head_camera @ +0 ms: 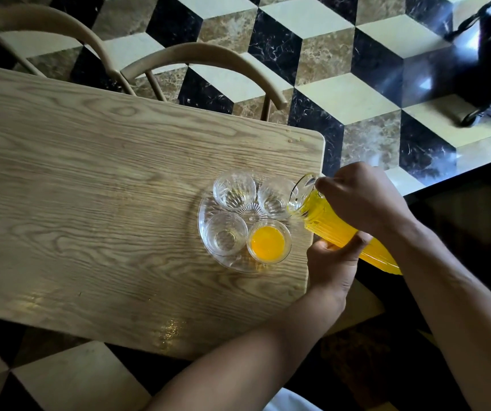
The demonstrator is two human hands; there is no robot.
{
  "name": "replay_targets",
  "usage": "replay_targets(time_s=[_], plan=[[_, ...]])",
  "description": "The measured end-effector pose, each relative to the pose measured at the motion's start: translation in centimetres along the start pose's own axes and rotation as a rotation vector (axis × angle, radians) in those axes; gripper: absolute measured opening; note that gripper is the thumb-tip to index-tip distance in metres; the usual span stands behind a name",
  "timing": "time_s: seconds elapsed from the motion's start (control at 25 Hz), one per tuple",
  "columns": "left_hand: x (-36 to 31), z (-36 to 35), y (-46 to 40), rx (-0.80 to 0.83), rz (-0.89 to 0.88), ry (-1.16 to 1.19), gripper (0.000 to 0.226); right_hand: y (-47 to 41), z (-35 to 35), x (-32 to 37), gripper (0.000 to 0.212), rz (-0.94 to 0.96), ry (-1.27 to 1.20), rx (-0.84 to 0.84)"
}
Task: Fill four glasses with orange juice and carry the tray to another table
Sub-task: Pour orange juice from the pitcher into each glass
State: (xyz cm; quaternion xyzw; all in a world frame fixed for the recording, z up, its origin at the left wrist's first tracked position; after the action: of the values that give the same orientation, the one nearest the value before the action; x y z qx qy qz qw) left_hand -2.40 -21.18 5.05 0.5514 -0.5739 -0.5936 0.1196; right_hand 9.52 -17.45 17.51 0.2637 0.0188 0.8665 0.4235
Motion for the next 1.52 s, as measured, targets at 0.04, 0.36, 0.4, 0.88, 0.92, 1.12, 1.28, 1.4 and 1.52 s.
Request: replay_targets(time_s=[0.04, 0.36, 0.4, 0.88, 0.92, 1.12, 1.28, 1.4, 1.52], plan=[[0.0, 0.0, 0.0, -0.003, 0.004, 0.01, 0.088, -0.2, 0.0, 0.1, 0.043, 0.006, 0.007, 0.003], [-0.5, -0.5, 0.0, 0.007, 0.019, 0.041, 0.088, -1.2, -0.1, 0.2, 0.043, 0.001, 0.03, 0.025], [-0.5, -0.6, 0.0, 0.004, 0.027, 0.043, 0.087, -1.3, -0.1, 0.2, 0.043, 0.001, 0.033, 0.028], [0.9, -1.7, -0.8, 0.015, 0.131, 0.109, 0.065, -1.9, 0.1, 0.6, 0.041, 0.003, 0.083, 0.053], [0.9, -1.7, -0.8, 0.019, 0.137, 0.106, 0.065, -1.9, 0.2, 0.6, 0.041, -0.003, 0.088, 0.055], [0.2, -2.0, -0.5, 0.04, 0.118, 0.093, 0.062, -2.1, 0.3, 1.0, 0.042, -0.01, 0.11, 0.074], [0.7, -2.1, -0.9, 0.042, 0.126, 0.155, 0.077, -2.1, 0.3, 1.1, 0.04, -0.021, 0.121, 0.083], [0.5, -2.0, -0.7, 0.021, 0.123, 0.161, 0.084, -2.0, 0.3, 1.1, 0.04, -0.02, 0.113, 0.085], [0.6, -2.0, -0.6, 0.022, 0.125, 0.16, 0.085, -2.0, 0.3, 1.1, 0.041, -0.016, 0.118, 0.089]])
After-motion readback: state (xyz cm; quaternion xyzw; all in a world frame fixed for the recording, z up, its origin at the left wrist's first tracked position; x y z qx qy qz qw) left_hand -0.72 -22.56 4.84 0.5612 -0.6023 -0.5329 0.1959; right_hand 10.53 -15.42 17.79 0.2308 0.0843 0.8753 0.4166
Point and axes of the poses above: each hand's wrist, its own y-axis away from the middle knuckle, its own z-axis out of the back of the hand, x = y × z, the point moved 9 cm from there along -y, towards the middle knuckle, and after that the axes turned 11 degrees about z, right-handed, at the moved point
